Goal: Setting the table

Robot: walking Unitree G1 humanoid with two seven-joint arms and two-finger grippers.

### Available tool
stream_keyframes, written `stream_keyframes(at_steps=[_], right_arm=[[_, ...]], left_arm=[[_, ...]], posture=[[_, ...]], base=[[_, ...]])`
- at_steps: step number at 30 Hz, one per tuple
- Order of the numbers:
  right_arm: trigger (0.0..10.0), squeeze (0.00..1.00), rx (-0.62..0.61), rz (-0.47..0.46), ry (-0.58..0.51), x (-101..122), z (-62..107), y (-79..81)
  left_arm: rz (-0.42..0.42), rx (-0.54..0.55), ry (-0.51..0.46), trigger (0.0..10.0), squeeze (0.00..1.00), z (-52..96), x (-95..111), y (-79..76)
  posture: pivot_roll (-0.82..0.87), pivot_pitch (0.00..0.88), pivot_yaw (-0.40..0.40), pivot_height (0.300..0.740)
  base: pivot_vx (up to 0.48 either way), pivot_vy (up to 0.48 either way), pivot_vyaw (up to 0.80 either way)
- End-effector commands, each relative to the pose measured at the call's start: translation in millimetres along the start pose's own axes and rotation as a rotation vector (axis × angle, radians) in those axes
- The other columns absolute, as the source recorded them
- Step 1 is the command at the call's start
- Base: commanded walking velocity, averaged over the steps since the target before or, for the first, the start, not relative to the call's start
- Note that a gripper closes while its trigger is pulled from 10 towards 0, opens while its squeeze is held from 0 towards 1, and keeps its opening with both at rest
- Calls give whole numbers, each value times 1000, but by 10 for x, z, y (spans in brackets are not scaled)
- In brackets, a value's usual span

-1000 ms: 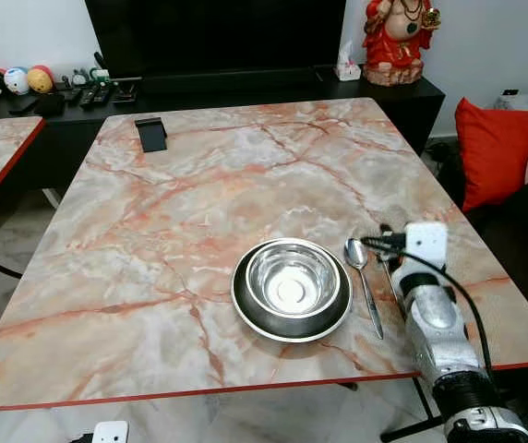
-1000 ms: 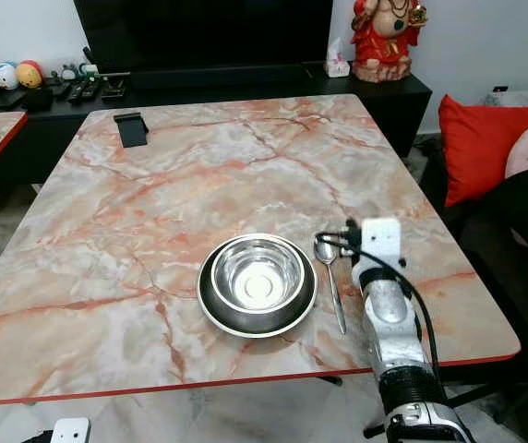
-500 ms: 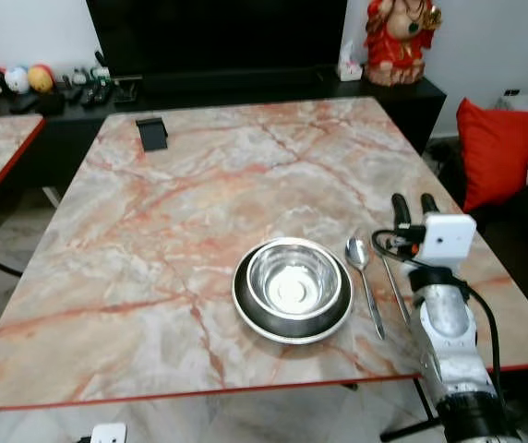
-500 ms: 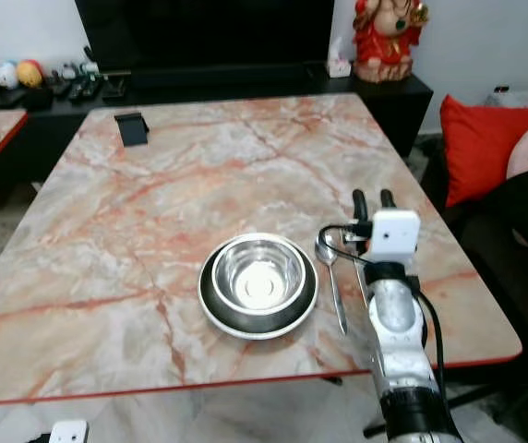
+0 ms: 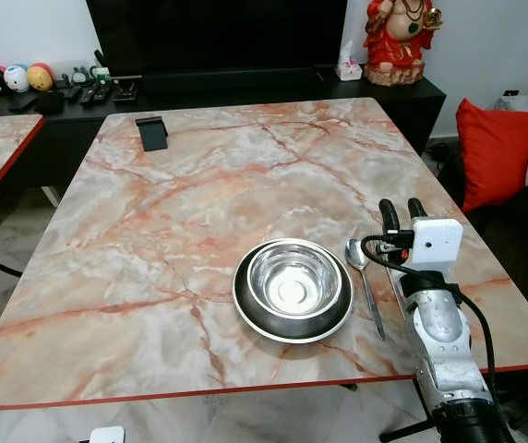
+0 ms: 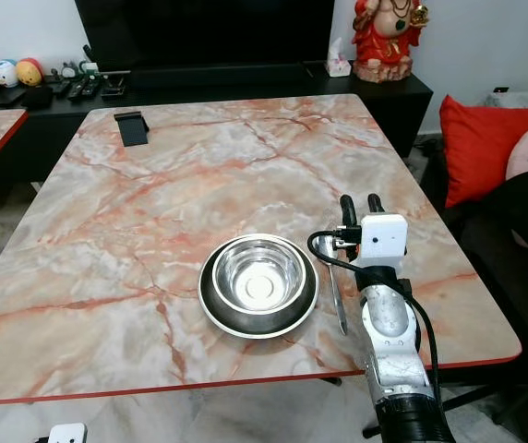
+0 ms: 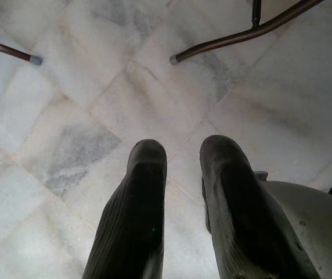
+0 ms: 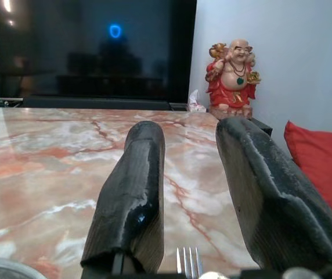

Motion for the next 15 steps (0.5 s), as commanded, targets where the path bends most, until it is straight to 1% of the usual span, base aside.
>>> stream_keyframes(at_steps=[1,9,13,15], right_arm=[[10000,0,3,4,-4,36,-33,16],[10000,0,19,29,4,27,-29,47],[10000,0,51,62,-3,39,-36,97],[10000,0,48,49,-1,35,-35,101]], left_arm=[[9,14,-6,10000,0,11,-10,14],[13,13,-12,10000,0,13,-5,-6],[13,14,-25,10000,0,6,23,-8],[13,15,-28,10000,0,5,29,-8]], posture=[[2,0,17,740],[4,0,18,740],[7,0,19,740],[7,0,19,740]], base=[[0,405,0],[0,404,0],[0,402,688],[0,403,800]])
Point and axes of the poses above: a point about 5 cm out from each wrist's last joint towards the gripper, its own z axis pointing back from the gripper into the wrist, its own x axis along the axis of the wrist's last joint, y = z × x, the point moved 1 cm from there along -z, pointing out of the wrist towards the gripper, and after that the axes turned 12 degrees about -z, right-handed, at the moved point
